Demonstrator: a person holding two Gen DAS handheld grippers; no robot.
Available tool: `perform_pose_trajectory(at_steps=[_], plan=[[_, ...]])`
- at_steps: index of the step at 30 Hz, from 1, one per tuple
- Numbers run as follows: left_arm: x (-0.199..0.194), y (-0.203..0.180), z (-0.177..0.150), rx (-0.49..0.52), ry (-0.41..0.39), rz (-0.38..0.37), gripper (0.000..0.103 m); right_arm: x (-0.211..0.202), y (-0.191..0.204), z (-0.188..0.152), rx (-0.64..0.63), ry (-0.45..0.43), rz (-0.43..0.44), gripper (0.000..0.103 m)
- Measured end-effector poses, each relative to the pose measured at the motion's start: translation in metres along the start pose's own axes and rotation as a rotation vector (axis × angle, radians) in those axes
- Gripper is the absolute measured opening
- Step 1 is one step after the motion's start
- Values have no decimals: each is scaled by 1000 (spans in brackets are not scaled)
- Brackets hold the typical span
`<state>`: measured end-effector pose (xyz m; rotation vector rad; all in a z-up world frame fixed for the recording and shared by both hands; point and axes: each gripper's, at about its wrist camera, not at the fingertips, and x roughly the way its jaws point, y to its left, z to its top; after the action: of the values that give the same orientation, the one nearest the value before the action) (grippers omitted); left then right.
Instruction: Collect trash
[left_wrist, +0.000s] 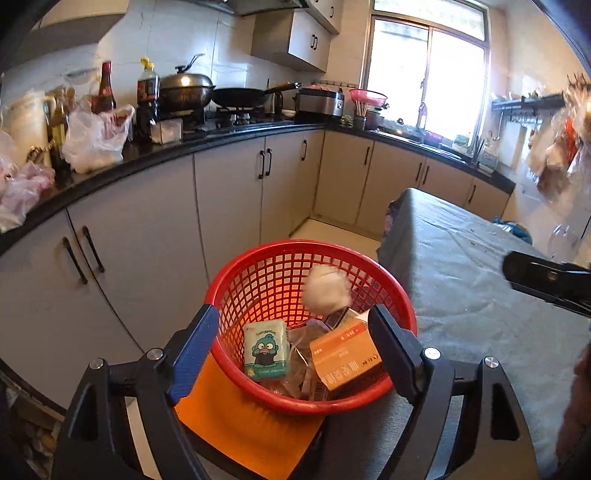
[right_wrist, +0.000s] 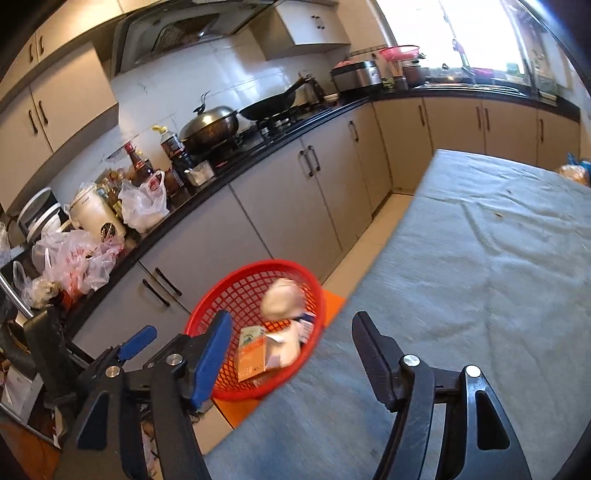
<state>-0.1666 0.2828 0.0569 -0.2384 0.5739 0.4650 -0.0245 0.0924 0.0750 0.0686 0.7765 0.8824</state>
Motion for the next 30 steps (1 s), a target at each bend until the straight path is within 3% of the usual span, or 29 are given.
perform_pose_trajectory(at_steps=[4,13,23,26,30], plan=[[-9,-25,-9,56,-28,45,89,-27,-7,-18,-23,-38,-92,84],[-21,-63,-23,121,-25,74,98,-71,-5,-66,-108,-87,-257,94],[-37,-66,-32,152,-39,142,102,-95,2,-90,-154,-118,-340,98],[-41,-58,-33,127,-18,98,102,-98,9,-92,-173,-126,-354,98],[-44,-53,-37,138,0,202,102,-100,20,-95,-206,-136,-364,98]])
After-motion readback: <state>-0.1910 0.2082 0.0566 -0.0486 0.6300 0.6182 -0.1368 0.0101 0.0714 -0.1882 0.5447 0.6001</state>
